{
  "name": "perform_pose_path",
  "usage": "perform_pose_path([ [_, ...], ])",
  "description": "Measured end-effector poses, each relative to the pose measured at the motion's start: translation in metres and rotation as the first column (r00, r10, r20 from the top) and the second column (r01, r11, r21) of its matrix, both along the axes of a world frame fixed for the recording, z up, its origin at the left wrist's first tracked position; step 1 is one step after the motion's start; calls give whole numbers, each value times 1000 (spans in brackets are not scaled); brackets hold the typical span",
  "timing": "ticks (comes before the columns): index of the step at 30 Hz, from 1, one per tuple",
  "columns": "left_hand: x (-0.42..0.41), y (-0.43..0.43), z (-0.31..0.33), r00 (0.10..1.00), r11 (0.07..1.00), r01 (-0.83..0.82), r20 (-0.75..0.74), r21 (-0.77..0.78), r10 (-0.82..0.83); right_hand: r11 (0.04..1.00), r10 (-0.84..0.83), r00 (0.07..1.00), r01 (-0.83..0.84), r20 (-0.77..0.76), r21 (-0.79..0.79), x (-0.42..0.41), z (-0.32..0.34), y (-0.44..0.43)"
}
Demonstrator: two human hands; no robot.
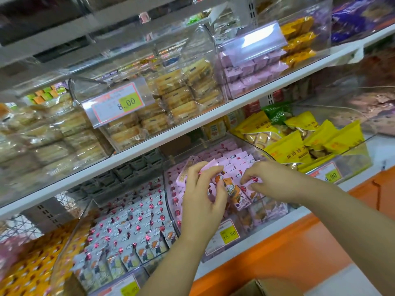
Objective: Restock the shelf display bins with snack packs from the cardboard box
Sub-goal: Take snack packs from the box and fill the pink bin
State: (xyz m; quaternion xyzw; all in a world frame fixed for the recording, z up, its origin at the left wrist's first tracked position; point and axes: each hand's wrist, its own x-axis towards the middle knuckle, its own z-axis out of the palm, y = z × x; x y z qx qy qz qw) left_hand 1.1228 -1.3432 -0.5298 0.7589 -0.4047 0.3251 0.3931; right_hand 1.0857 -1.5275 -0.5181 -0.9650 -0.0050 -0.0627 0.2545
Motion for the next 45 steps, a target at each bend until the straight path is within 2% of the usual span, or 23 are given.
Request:
perform_pose_path([
  [4, 1, 1, -9, 996, 999, -45, 74, -31, 47, 1000, -4, 1000, 4, 20, 30, -3, 3, -1],
  [9, -2, -1, -22, 972, 973, 48, -237, 225, 7, 998, -9, 1000, 8, 23, 62, -5, 4, -3],
  [11, 0, -5, -21, 961, 954, 40, -274, 298, 45, 998, -9, 1000, 7, 26, 70, -5, 3, -4],
  [16, 2, -2, -12, 978, 888, -62, -149, 456, 145, 996, -2, 1000, -1, 29, 84, -5, 2, -5],
  [18, 2, 1, -4, 986, 855, -72, -93, 513, 138, 996, 2, 1000, -4, 31, 87, -7, 2, -4],
  [20, 4, 6, 9, 983, 851, 0, -155, 525, 96, 994, 17, 999, -21, 43, 105, -9, 4, -2],
  [22, 12, 9, 21, 958, 887, 43, -272, 460, 95, 989, 12, 998, -22, 66, 144, -11, 6, -3],
  [24, 28, 10, 30, 928, 926, -84, -309, 368, 207, 990, 1, 997, -12, 80, 141, -13, 8, -4],
  [25, 37, 10, 34, 905, 902, -209, -275, 379, 325, 991, -3, 996, -9, 84, 137, -13, 9, -5],
  [27, 55, 9, 38, 789, 716, -441, -146, 541, 596, 991, -11, 995, -3, 99, 137, -11, 10, -6],
  [28, 61, 8, 37, 730, 622, -466, -123, 629, 672, 990, -14, 994, -1, 105, 141, -10, 10, -7],
  [29, 66, 7, 36, 693, 567, -445, -135, 693, 708, 989, -15, 994, -1, 105, 148, -9, 10, -7],
  [31, 71, 5, 32, 670, 543, -401, -167, 738, 723, 987, -14, 995, -2, 99, 158, -8, 11, -7],
  [34, 72, 5, 31, 686, 579, -467, -139, 668, 714, 990, -4, 993, -13, 119, 139, -6, 12, -5],
  [36, 64, 6, 32, 743, 716, -492, -190, 496, 642, 989, -5, 990, -17, 144, 145, -7, 13, -3],
  [38, 48, 8, 33, 835, 882, -399, -298, 250, 462, 989, -16, 980, -13, 196, 145, -8, 16, -1],
  [39, 37, 10, 35, 870, 932, -334, -335, 138, 362, 990, -13, 975, -17, 221, 136, -8, 18, 1],
  [42, 6, 20, 42, 906, 975, -206, -394, -83, 158, 994, 60, 973, -79, 222, 80, -11, 24, 10],
  [45, -9, 31, 47, 902, 975, -199, -408, -96, 144, 993, 115, 985, -116, 125, -2, -12, 24, 20],
])
